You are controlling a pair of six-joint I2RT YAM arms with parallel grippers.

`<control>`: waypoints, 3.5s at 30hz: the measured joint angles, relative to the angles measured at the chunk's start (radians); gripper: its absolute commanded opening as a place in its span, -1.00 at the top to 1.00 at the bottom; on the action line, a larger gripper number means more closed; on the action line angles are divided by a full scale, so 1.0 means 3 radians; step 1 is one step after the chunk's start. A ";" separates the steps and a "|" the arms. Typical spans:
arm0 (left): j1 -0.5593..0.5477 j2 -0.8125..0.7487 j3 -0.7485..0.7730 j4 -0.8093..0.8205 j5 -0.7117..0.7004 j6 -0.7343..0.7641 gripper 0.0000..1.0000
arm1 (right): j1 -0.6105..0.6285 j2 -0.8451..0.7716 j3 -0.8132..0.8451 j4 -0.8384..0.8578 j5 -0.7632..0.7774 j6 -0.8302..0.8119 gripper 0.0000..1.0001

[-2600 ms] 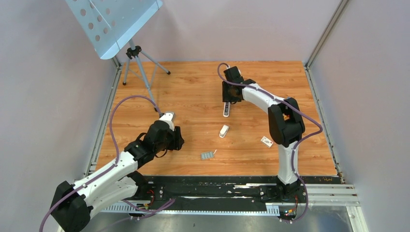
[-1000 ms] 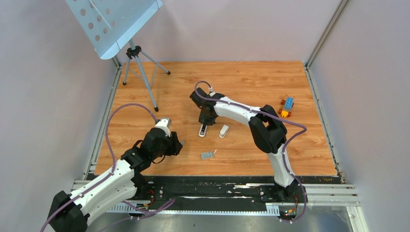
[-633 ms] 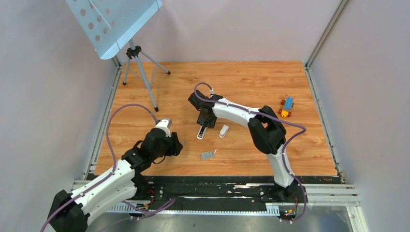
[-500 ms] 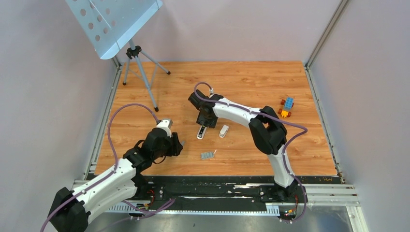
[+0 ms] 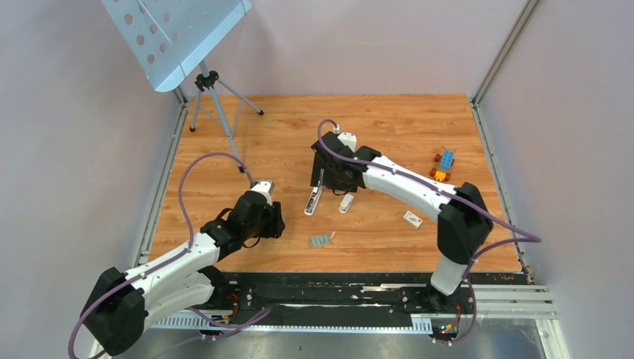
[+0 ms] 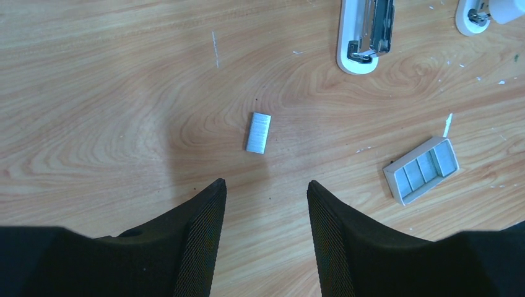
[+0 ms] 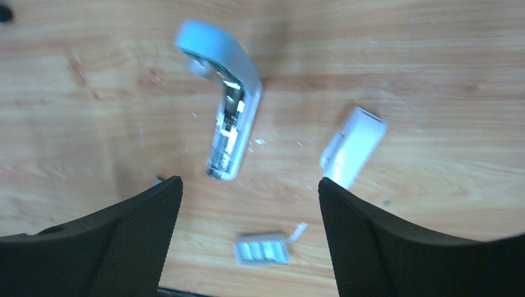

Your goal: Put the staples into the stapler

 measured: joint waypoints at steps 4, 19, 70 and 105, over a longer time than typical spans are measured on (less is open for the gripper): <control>0.0000 0.0221 0.0093 0.0038 -0.0060 0.0108 -0.09 | -0.0006 -0.0532 -0.0529 0.0112 0.0038 -0.0319 -0.65; 0.0000 0.1195 0.0580 0.0064 -0.0225 0.0450 0.07 | -0.0120 -0.2532 -0.1869 0.0280 0.0219 -0.1132 -0.61; 0.0000 0.1602 0.0877 -0.0200 -0.0183 0.0312 0.47 | -0.0121 -0.2992 -0.2299 0.0375 0.0385 -0.1294 -0.61; -0.0104 0.1433 0.1455 -0.0211 -0.0023 0.0312 0.63 | -0.0121 -0.2894 -0.2365 0.0398 0.0479 -0.1230 -0.87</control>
